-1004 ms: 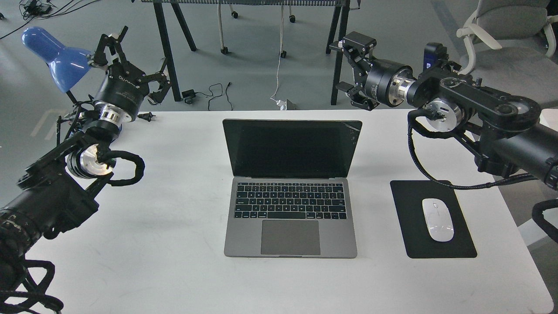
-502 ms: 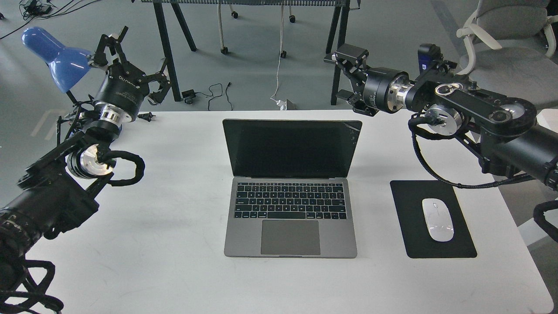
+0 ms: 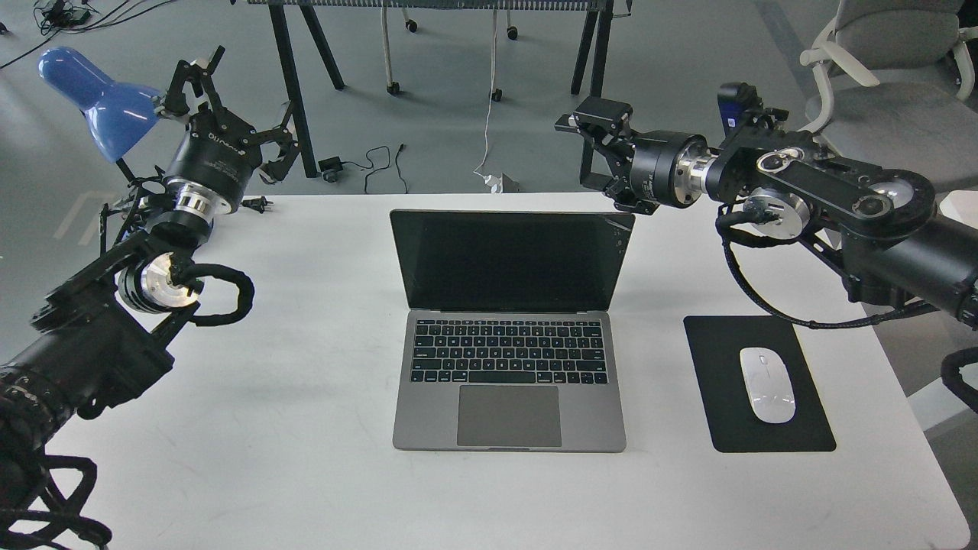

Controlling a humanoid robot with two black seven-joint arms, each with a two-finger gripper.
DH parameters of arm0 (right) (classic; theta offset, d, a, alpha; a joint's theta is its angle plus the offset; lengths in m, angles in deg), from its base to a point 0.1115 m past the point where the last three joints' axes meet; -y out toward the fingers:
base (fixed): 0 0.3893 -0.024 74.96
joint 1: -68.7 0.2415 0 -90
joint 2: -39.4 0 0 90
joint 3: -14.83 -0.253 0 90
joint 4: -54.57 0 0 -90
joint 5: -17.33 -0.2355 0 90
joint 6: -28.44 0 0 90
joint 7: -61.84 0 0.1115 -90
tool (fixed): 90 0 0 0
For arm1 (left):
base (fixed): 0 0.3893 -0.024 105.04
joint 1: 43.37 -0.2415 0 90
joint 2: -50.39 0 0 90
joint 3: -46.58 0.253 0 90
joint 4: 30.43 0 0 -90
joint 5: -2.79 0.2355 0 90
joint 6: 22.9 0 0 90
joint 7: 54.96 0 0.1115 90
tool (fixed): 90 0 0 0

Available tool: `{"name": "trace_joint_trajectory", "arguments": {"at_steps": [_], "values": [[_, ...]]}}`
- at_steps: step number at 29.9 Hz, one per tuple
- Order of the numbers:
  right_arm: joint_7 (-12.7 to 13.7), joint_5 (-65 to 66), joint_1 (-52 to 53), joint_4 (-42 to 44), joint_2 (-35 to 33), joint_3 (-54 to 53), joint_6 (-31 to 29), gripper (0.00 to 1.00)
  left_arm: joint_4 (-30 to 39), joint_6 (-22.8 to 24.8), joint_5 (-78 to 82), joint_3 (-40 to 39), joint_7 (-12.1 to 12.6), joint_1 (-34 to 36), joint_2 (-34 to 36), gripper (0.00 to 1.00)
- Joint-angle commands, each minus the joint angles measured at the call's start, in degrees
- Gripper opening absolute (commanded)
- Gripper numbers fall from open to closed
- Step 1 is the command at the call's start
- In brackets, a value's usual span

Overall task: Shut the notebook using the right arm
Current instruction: 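Lower the right gripper onto the top edge of the laptop screen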

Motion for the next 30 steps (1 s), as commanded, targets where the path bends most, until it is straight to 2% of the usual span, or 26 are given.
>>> {"name": "trace_joint_trajectory", "arguments": {"at_steps": [1,21,30], "values": [[0.06,-0.04,0.46,-0.04,-0.07,0.08,-1.28,1.0,0.0,0.0,0.0,0.0,0.0,0.0,0.0,1.0],[0.86,2.07,1.43,-2.23,-0.33,0.17,-8.83,1.0,0.0,0.0,-0.17,0.0,0.0,0.0,0.0,1.0],[1.21,2.69,1.43,-5.57,-0.42,2.45,-9.33,1.0,0.0,0.0,-0.17,0.0,0.0,0.0,0.0,1.0]]}}
